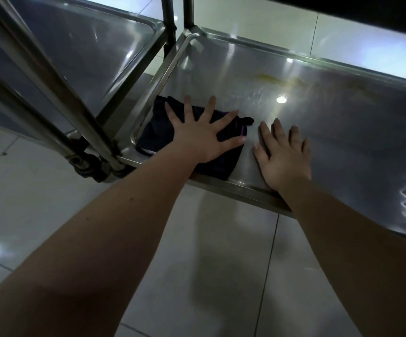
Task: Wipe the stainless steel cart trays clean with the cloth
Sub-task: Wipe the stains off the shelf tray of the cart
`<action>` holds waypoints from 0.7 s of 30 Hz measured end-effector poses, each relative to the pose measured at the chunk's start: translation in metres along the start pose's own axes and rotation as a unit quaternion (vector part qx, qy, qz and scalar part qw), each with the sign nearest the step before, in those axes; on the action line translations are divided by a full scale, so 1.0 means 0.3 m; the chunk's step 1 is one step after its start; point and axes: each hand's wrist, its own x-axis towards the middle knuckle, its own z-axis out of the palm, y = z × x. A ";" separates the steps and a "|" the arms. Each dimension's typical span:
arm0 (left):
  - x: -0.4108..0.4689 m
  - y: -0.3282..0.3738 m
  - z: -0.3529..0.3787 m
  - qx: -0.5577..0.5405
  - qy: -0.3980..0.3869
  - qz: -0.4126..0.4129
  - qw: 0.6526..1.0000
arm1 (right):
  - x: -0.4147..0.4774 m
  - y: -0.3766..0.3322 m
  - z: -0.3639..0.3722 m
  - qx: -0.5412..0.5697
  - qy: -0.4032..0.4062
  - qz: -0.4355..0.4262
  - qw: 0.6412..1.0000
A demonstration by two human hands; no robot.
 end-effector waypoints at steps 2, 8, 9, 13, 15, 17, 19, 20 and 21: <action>-0.004 -0.004 0.011 -0.007 0.008 0.001 1.000 | 0.001 -0.001 0.002 0.000 0.000 0.001 1.000; -0.052 -0.023 0.043 -0.009 0.027 0.003 1.000 | 0.002 0.011 -0.004 0.015 -0.008 -0.008 1.000; -0.055 -0.049 0.042 -0.007 0.024 0.006 1.000 | 0.003 0.012 -0.007 0.018 -0.008 -0.011 1.000; -0.064 -0.197 0.037 -0.002 0.017 -0.019 1.000 | 0.005 0.011 -0.010 0.024 -0.010 -0.005 1.000; -0.071 -0.223 0.037 0.000 0.010 -0.028 1.000 | 0.003 0.009 -0.007 0.021 -0.005 -0.005 1.000; -0.076 -0.194 0.038 -0.004 -0.003 -0.023 1.000 | 0.002 0.010 -0.005 0.014 -0.004 -0.005 1.000; -0.091 -0.151 0.047 -0.013 -0.008 -0.012 1.000 | 0.002 0.013 -0.001 0.002 -0.011 -0.006 1.000; -0.098 -0.132 0.057 -0.017 -0.002 -0.002 1.000 | 0.000 0.017 0.002 -0.001 -0.014 -0.004 1.000; -0.101 -0.118 0.067 -0.016 0.008 0.008 1.000 | -0.001 0.024 0.006 -0.001 -0.014 -0.002 1.000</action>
